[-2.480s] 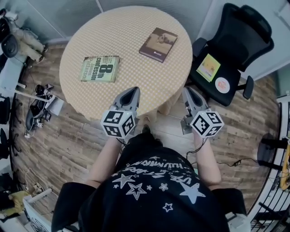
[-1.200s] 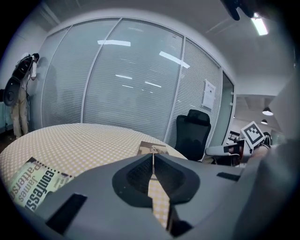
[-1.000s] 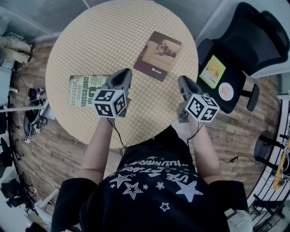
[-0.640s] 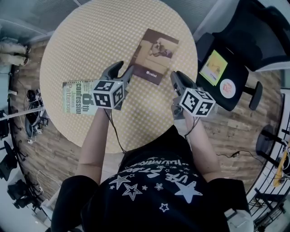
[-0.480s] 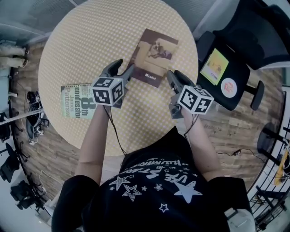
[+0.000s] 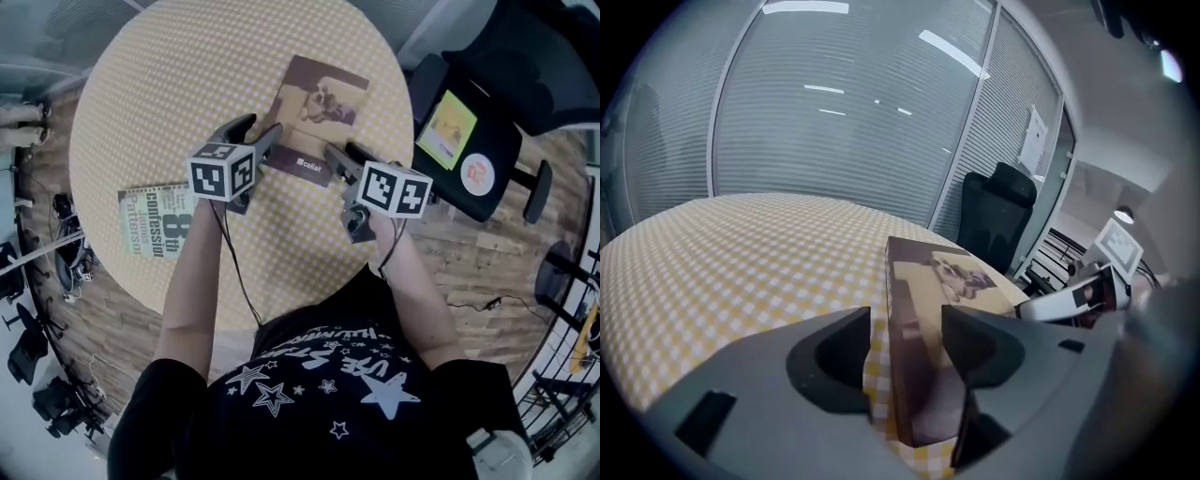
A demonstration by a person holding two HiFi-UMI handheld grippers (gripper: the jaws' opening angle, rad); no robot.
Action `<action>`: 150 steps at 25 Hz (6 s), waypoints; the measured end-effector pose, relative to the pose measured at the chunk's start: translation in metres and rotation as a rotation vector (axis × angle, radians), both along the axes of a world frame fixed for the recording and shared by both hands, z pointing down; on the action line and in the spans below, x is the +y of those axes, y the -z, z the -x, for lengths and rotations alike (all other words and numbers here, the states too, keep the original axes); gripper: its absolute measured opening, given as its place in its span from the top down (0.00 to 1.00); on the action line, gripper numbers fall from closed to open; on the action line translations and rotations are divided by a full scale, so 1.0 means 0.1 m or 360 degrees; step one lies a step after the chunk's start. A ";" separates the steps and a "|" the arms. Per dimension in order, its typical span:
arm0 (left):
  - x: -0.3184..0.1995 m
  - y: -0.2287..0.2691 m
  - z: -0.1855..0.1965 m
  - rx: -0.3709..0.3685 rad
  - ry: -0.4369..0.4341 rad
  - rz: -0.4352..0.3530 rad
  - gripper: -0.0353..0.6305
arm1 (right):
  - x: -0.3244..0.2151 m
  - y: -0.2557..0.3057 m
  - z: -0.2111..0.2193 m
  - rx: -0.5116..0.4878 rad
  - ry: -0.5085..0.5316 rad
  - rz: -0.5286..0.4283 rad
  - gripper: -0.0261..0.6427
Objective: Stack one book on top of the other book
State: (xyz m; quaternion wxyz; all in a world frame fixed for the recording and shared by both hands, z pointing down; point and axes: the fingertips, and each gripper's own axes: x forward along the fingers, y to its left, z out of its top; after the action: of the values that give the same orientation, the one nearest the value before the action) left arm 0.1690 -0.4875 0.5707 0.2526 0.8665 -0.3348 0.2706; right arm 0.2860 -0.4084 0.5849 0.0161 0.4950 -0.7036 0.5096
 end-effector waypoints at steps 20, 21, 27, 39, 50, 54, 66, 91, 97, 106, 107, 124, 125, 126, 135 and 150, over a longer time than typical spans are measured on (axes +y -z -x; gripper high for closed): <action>0.05 -0.05 -0.03 0.0256 0.0210 0.0182 0.73 | -0.06 -0.07 0.05 0.0083 -0.0047 0.0061 0.69; 0.06 -0.02 -0.02 0.0265 0.0217 0.0166 0.74 | -0.05 -0.06 0.06 0.0075 -0.0040 0.0049 0.69; 0.21 0.24 0.05 0.0315 0.0281 0.0074 0.74 | 0.04 0.17 0.09 0.0137 0.0007 -0.0077 0.69; 0.72 1.06 0.24 0.0483 0.0309 -0.0189 0.76 | 0.50 0.90 0.23 0.0234 0.0051 -0.0385 0.69; 1.55 1.39 0.56 0.0631 0.0341 -0.0204 0.77 | 1.30 1.29 0.50 0.0281 0.0060 -0.0517 0.69; 1.86 1.47 0.68 0.0641 0.0346 -0.0231 0.77 | 1.61 1.36 0.61 0.0288 0.0067 -0.0549 0.69; 2.39 1.54 0.88 0.0595 0.0429 -0.0273 0.77 | 2.05 1.39 0.78 0.0227 0.0138 -0.0585 0.69; 2.93 1.34 0.96 0.0569 0.0528 -0.0159 0.77 | 2.56 1.24 0.83 0.0160 0.0090 -0.0523 0.69; 2.69 1.29 1.51 0.0633 0.0442 -0.0106 0.78 | 2.37 1.27 1.39 0.0204 -0.0032 -0.0533 0.69; 2.36 1.09 2.71 0.0640 0.0349 -0.0043 0.78 | 2.12 1.09 2.62 0.0231 -0.0127 -0.0484 0.69; 2.35 1.07 2.84 0.0646 0.0339 -0.0033 0.78 | 2.11 1.09 2.74 0.0239 -0.0137 -0.0488 0.69; 2.36 1.14 3.64 0.0585 0.0152 0.0027 0.78 | 2.22 1.17 3.60 0.0268 -0.0287 -0.0443 0.69; 2.36 1.14 3.61 0.0578 0.0141 0.0032 0.78 | 2.21 1.19 3.58 0.0272 -0.0293 -0.0452 0.69; 2.36 1.15 3.57 0.0568 0.0129 0.0035 0.78 | 2.21 1.20 3.54 0.0272 -0.0306 -0.0459 0.69; 2.31 1.17 2.99 0.0498 -0.0013 0.0050 0.77 | 2.23 1.17 2.99 0.0196 -0.0437 -0.0441 0.69; 1.62 0.97 3.35 0.0465 -0.0566 0.0187 0.77 | 1.90 0.96 3.69 0.0277 -0.0946 -0.0352 0.69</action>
State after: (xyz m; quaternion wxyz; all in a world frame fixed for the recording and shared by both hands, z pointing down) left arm -0.1663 -0.3259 0.4739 0.2968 0.9256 -0.1205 0.2014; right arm -0.0830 -0.2180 0.4892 -0.1271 0.7193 -0.5752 0.3682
